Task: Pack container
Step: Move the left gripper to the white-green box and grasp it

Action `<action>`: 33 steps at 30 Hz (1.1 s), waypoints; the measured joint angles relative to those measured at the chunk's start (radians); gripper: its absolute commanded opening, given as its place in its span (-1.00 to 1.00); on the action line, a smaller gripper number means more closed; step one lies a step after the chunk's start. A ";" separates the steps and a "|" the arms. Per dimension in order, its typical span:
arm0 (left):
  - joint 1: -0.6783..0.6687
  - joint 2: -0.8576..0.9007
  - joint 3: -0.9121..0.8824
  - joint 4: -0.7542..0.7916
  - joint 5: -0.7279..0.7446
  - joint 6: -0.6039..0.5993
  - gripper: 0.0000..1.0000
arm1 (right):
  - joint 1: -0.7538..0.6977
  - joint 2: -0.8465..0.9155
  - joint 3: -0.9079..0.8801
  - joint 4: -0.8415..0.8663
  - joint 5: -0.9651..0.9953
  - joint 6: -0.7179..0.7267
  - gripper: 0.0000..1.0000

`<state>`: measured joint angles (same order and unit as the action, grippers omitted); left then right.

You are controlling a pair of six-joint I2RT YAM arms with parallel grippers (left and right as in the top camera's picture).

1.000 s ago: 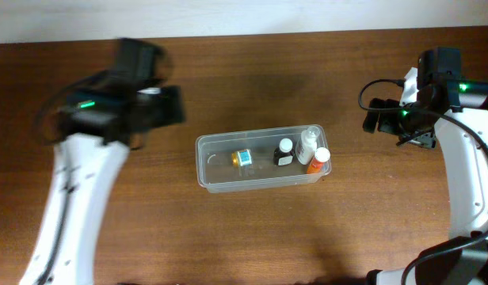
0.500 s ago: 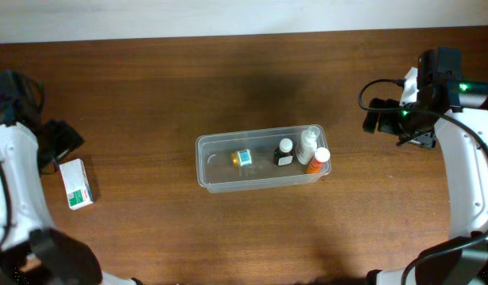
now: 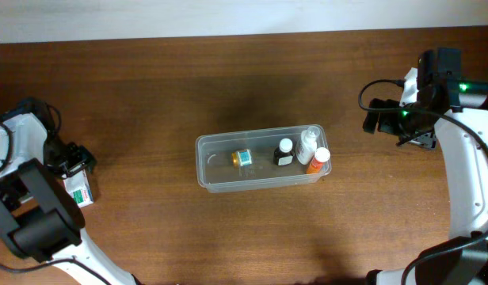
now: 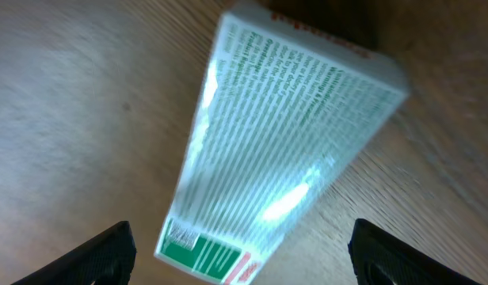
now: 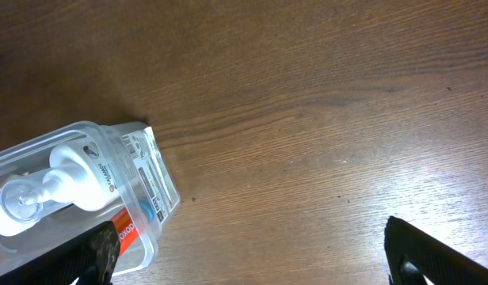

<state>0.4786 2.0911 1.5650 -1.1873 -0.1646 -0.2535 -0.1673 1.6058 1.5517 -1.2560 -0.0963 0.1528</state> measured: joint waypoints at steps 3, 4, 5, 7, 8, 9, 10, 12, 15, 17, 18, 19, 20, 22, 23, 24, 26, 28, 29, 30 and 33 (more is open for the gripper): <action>0.000 0.042 0.000 0.001 0.000 0.001 0.74 | 0.000 0.000 0.000 0.000 0.000 0.000 0.97; 0.000 0.050 0.000 0.003 0.000 0.003 0.74 | 0.000 0.000 0.000 0.000 0.000 0.001 0.97; 0.000 0.058 0.000 0.006 0.000 0.004 0.74 | 0.000 0.000 0.000 0.000 0.000 0.000 0.97; 0.000 0.069 0.000 0.012 0.000 0.005 0.74 | 0.000 0.000 0.000 0.000 0.000 0.000 0.97; 0.000 0.071 0.000 0.013 0.002 0.007 0.69 | 0.000 0.000 0.000 0.000 0.000 0.000 0.97; 0.000 0.071 0.000 0.014 0.003 0.008 0.58 | 0.000 0.000 0.000 0.000 0.000 0.000 0.97; 0.000 0.071 0.000 0.015 0.003 0.011 0.50 | 0.000 0.000 0.000 0.000 0.000 0.001 0.97; 0.000 0.072 0.000 0.021 0.003 0.022 0.37 | 0.000 0.000 0.000 0.000 0.000 0.000 0.97; 0.000 0.075 0.000 0.022 0.007 0.031 0.19 | 0.000 0.000 0.000 0.000 0.000 0.000 0.97; 0.000 0.075 0.000 0.022 0.007 0.031 0.09 | 0.000 0.000 0.000 0.000 0.000 0.000 0.97; 0.000 0.076 0.000 0.021 0.006 0.032 0.05 | 0.000 0.000 0.000 0.000 0.000 0.000 0.97; 0.000 0.076 0.000 0.019 0.007 0.033 0.03 | 0.000 0.000 0.000 0.000 0.000 0.000 0.97; 0.000 0.077 0.000 0.016 0.007 0.032 0.03 | 0.000 0.000 0.000 0.000 0.000 0.000 0.98; 0.000 0.077 0.000 0.010 0.007 0.034 0.01 | 0.000 0.000 0.000 0.000 0.000 0.000 0.97; 0.000 0.077 0.000 0.007 0.007 0.034 0.00 | 0.000 0.000 0.000 0.000 0.000 0.000 0.97; 0.000 0.077 0.000 0.006 0.007 0.034 -0.01 | 0.000 0.000 0.000 0.000 0.000 0.001 0.97; 0.000 0.077 0.000 0.003 0.007 0.034 -0.02 | 0.000 0.000 0.000 0.000 0.000 0.000 0.97; 0.000 0.077 0.000 -0.002 0.007 0.034 -0.01 | 0.000 0.000 0.000 0.000 0.000 0.000 0.97; 0.000 0.077 0.000 -0.003 0.007 0.034 -0.02 | 0.000 0.000 0.000 0.000 0.000 0.000 0.97; 0.000 0.077 0.000 -0.006 0.008 0.034 -0.02 | 0.000 0.000 0.000 0.000 0.000 0.000 0.97; 0.000 0.077 0.000 -0.017 0.019 0.034 -0.05 | 0.000 0.000 0.000 0.000 0.000 0.000 0.97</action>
<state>0.4782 2.1677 1.5650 -1.2045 -0.1459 -0.2199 -0.1673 1.6058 1.5517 -1.2560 -0.0963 0.1532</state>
